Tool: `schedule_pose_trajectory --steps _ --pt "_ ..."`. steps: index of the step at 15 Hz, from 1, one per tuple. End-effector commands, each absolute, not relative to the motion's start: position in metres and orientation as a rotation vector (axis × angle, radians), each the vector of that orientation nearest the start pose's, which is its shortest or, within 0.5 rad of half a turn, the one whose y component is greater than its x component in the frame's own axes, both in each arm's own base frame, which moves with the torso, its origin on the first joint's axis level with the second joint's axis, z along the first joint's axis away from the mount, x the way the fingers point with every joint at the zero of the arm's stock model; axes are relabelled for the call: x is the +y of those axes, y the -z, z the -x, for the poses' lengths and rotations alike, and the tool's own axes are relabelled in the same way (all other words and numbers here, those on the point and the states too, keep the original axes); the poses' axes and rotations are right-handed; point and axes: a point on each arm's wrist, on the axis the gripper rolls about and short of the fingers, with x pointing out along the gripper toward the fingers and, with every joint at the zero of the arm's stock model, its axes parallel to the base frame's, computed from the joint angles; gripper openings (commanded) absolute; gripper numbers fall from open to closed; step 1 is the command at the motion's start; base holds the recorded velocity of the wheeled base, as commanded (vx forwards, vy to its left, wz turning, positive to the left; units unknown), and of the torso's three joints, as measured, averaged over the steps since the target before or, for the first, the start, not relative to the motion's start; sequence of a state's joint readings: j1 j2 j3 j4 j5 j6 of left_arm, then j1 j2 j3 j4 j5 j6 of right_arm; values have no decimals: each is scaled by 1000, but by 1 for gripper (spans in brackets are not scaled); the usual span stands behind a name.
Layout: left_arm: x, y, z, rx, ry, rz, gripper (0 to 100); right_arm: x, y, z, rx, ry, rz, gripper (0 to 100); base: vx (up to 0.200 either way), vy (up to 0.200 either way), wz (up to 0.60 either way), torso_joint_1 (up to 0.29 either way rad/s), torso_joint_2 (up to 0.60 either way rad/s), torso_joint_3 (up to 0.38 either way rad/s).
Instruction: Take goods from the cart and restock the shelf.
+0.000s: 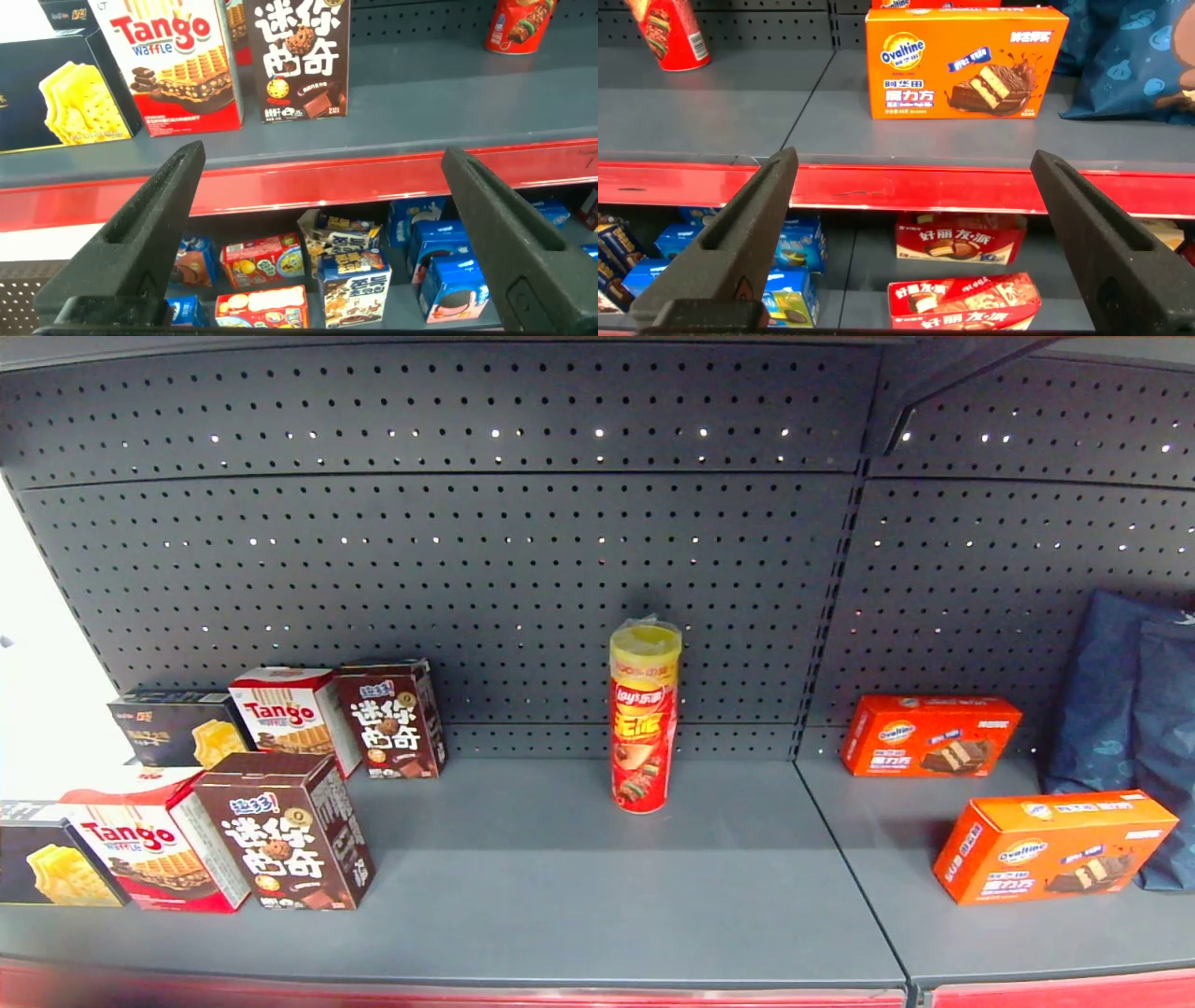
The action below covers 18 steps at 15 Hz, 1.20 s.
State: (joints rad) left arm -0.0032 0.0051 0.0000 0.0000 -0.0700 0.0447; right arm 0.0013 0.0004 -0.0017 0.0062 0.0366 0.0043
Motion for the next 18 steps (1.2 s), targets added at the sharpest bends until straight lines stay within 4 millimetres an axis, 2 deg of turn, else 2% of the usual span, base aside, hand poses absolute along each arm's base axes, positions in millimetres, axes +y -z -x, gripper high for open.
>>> schedule_pose_trajectory --steps 1,2,18 --pt "-1 -76 22 5 72 -44 100 1 -75 23 6 -38 -5 100 0 0 0 0 0 0" --pt "-2 -76 22 4 74 -44 100 1 -75 23 6 -38 -5 100 0 0 0 0 0 0" --pt "-1 -76 23 3 72 -47 100 1 -75 23 6 -37 -6 100 0 0 600 2 1 3"
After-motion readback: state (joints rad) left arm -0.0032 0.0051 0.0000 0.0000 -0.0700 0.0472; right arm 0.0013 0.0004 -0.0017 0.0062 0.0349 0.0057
